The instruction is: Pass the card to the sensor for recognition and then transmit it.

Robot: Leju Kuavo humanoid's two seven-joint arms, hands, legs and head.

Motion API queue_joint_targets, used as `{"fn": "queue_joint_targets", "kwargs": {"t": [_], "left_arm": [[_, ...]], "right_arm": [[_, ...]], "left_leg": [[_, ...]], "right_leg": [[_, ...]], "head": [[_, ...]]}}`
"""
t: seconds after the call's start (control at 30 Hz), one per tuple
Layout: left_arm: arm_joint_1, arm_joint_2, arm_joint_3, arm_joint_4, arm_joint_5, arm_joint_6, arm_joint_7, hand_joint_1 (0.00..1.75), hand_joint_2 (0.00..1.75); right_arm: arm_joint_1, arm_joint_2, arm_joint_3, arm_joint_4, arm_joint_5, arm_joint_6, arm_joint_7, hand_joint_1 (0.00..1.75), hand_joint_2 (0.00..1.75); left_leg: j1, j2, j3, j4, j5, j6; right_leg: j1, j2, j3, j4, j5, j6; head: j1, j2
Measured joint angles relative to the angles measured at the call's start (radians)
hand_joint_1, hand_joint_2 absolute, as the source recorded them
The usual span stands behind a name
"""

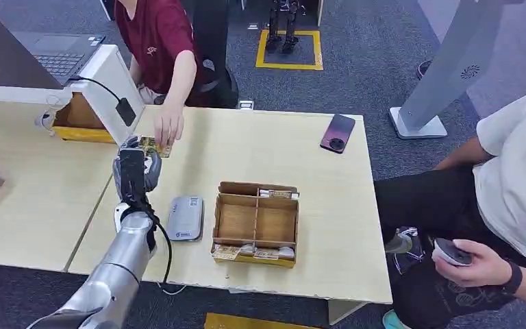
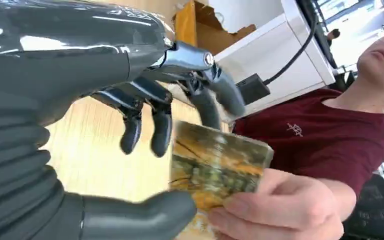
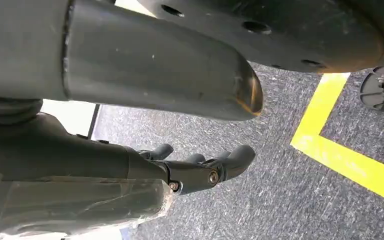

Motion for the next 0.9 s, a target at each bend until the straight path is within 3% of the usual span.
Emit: {"fn": "queue_joint_targets", "kwargs": {"t": [0.2,0.43,0.6,0.7,0.9], "left_arm": [[-0.001,0.000,0.002,0.000,0.021,-0.020,0.019,0.00,1.75],[0.002,-0.004,0.003,-0.038,0.092,-0.215,0.021,0.00,1.75],[0.078,-0.008,-0.022,-0.211,0.276,-0.467,0.031,0.00,1.75],[0.140,-0.002,-0.053,-0.367,0.410,-0.616,0.048,0.00,1.75],[0.226,0.017,-0.085,-0.566,0.483,-0.693,0.042,0.00,1.75]], "right_arm": [[0.000,0.000,0.000,0.000,0.000,0.000,0.000,0.00,0.00],[0.002,0.000,0.000,0.000,-0.007,0.000,0.004,0.00,0.00],[0.010,0.000,-0.003,0.000,-0.028,-0.002,-0.008,0.00,0.00],[0.015,0.000,-0.010,0.000,-0.047,-0.002,-0.015,0.00,0.00],[0.020,0.000,-0.025,0.000,-0.058,-0.002,-0.018,0.00,0.00]], "left_leg": [[0.000,0.000,0.000,0.000,0.000,0.000],[0.000,0.000,0.000,0.000,0.000,0.000],[0.000,0.001,-0.001,0.000,0.000,0.000],[0.000,0.001,-0.001,0.000,0.000,0.000],[0.000,0.001,-0.002,0.000,0.000,0.000]], "right_leg": [[0.000,0.000,0.000,0.000,0.000,0.000],[0.000,0.000,0.000,0.000,0.000,0.000],[0.000,0.001,0.000,0.000,0.000,0.000],[0.000,0.001,-0.001,0.000,0.000,0.000],[0.000,0.001,-0.002,0.000,0.000,0.000]], "head": [[0.000,0.000],[0.000,0.000],[0.000,0.000],[0.000,0.000],[0.000,0.000]]}}
